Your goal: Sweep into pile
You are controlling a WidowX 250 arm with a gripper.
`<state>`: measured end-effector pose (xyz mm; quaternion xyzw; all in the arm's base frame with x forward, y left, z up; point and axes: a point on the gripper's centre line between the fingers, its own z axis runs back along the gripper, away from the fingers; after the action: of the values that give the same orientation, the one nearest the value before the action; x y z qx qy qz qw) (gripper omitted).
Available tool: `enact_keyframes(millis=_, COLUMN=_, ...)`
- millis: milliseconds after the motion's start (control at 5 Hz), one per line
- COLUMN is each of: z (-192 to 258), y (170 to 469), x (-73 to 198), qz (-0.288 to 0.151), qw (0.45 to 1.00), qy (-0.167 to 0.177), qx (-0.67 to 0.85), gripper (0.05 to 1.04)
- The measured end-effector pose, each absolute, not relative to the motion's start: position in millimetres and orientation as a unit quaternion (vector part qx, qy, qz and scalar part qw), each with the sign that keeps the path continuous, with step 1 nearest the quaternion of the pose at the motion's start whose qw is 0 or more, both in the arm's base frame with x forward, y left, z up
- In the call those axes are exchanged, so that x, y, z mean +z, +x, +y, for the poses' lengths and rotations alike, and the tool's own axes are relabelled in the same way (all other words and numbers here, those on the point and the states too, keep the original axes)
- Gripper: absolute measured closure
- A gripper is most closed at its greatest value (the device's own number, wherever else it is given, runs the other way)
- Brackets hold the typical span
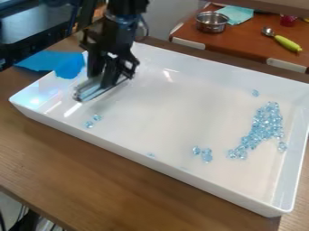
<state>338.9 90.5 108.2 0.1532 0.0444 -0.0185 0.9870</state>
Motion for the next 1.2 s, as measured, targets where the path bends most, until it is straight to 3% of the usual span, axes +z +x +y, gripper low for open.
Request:
enact_keyframes(millis=400, z=106.7, y=324.2, x=109.8, qz=0.023, qw=0.985, qy=0.164, qx=-0.049, gripper=0.732)
enact_keyframes(millis=1200, z=65.1, y=308.8, x=88.2, qz=0.012, qw=0.98, qy=0.187, qx=-0.064, gripper=0.732)
